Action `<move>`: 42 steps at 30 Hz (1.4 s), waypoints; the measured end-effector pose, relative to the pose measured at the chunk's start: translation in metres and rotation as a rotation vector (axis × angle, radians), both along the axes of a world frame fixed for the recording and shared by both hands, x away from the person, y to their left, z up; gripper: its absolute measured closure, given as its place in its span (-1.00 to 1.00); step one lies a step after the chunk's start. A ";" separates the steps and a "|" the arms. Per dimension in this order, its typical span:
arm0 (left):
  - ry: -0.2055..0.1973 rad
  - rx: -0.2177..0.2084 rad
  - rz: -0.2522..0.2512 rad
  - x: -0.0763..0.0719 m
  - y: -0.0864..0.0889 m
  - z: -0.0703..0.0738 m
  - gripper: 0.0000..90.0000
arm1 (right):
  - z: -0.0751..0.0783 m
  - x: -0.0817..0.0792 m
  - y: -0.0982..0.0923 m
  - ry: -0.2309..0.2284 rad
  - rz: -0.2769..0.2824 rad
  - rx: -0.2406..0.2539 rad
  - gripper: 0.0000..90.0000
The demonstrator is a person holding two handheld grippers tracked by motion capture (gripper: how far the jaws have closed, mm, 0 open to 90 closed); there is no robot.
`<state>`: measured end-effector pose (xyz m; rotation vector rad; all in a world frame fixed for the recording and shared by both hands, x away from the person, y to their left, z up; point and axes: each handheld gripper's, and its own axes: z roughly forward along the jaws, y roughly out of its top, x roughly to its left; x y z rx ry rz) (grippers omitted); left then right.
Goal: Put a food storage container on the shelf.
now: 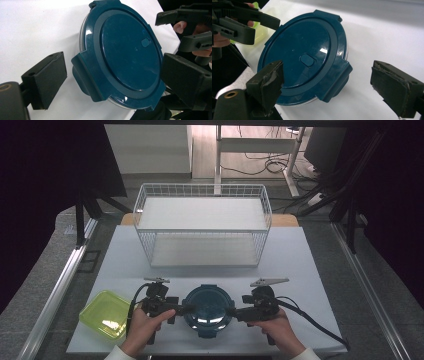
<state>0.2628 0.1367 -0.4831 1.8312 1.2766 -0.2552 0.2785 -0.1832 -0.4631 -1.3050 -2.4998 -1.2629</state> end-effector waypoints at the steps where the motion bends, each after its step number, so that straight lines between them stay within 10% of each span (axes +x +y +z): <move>1: 0.004 0.001 0.002 0.000 0.000 0.000 -0.84 | -0.002 0.001 0.000 0.010 -0.003 0.005 -0.76; 42: 0.121 -0.044 -0.023 0.005 -0.009 -0.029 -0.57 | -0.041 0.010 0.017 0.260 -0.030 0.096 -0.74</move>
